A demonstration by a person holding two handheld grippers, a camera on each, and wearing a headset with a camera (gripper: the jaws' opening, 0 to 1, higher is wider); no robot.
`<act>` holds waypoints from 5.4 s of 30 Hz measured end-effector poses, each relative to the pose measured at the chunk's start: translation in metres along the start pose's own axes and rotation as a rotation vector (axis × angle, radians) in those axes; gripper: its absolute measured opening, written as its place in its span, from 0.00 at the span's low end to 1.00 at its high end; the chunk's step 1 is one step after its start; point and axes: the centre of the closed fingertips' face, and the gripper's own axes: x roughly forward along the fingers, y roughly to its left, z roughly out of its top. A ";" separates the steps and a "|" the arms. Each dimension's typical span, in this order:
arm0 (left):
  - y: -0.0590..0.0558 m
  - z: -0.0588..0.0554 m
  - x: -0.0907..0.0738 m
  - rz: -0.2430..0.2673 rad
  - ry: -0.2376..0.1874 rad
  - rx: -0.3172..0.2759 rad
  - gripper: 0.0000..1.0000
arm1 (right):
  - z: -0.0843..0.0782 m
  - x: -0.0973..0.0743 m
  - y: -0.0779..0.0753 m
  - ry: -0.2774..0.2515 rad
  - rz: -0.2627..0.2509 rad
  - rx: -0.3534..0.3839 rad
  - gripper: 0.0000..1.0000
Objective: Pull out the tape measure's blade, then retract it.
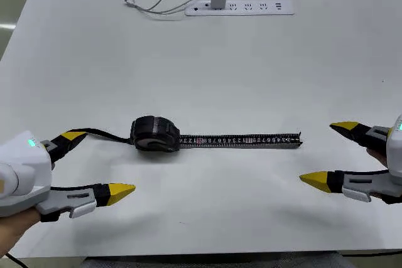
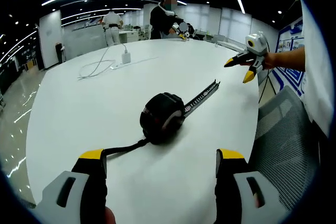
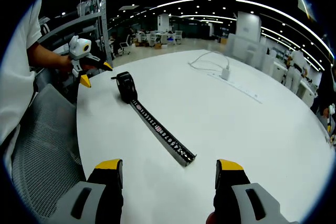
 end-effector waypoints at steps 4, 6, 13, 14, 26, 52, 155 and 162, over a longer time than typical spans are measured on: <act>0.000 -0.007 -0.004 0.010 0.004 -0.024 0.85 | -0.004 -0.002 0.003 0.001 -0.009 0.002 0.73; 0.000 -0.010 -0.006 0.013 0.006 -0.033 0.86 | -0.005 -0.003 0.003 0.001 -0.011 0.012 0.75; -0.001 -0.022 -0.010 0.029 0.015 -0.069 0.88 | -0.011 -0.005 0.007 0.002 -0.019 0.027 0.79; -0.001 -0.024 -0.010 0.032 0.016 -0.073 0.89 | -0.011 -0.005 0.008 0.000 -0.019 0.030 0.80; -0.005 -0.039 -0.017 0.045 0.028 -0.115 0.91 | -0.024 -0.010 0.014 0.005 -0.031 0.063 0.86; -0.011 -0.051 -0.024 0.079 0.028 -0.134 0.90 | -0.051 -0.012 0.028 -0.002 -0.048 0.130 0.86; -0.032 0.011 0.061 0.040 -0.024 -0.175 0.86 | -0.042 -0.003 0.016 -0.006 -0.015 0.128 0.85; -0.031 0.018 0.073 0.031 -0.041 -0.193 0.85 | -0.042 -0.003 0.016 -0.017 -0.017 0.142 0.85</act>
